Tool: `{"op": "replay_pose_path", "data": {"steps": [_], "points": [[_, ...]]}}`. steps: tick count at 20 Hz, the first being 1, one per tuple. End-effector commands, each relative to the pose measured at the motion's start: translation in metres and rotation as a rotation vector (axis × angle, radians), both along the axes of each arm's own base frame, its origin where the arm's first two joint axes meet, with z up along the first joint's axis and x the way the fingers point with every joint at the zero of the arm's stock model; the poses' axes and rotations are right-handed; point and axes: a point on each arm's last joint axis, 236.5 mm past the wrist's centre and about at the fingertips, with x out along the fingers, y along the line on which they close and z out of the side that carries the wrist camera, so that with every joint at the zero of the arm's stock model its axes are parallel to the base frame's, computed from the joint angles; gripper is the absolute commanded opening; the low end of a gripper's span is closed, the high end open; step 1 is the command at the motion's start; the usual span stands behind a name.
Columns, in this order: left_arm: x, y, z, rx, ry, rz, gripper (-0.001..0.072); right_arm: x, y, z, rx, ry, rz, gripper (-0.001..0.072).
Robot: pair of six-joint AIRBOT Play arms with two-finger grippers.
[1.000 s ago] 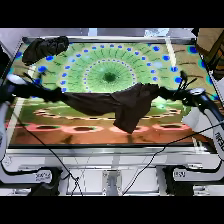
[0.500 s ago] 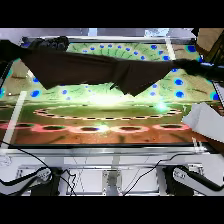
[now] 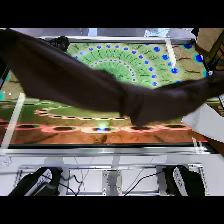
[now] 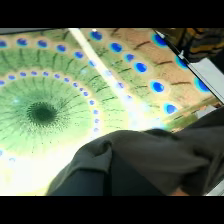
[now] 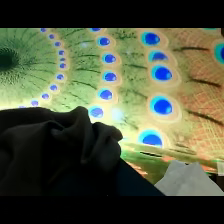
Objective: Fold the shirts.
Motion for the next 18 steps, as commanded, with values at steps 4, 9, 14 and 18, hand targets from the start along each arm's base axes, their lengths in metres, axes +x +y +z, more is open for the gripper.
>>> {"op": "replay_pose_path", "data": {"steps": [4,9,14,18], "points": [[0.025,0.065,-0.028,0.172,0.057,0.303,0.0008,0.007,-0.004,0.027,0.002,-0.120,-0.027,0.0017],[0.101,0.041,-0.139,0.033,0.451,0.092,0.0009,0.105,-0.008,-0.104,0.247,0.328,0.063,0.0019],[0.152,0.053,-0.272,0.023,0.756,0.030,0.0011,0.164,-0.004,-0.241,0.492,0.656,0.083,0.0021],[0.188,0.061,-0.337,-0.006,0.832,0.043,0.0021,0.217,-0.029,-0.303,0.541,0.623,-0.050,0.0095]]}}
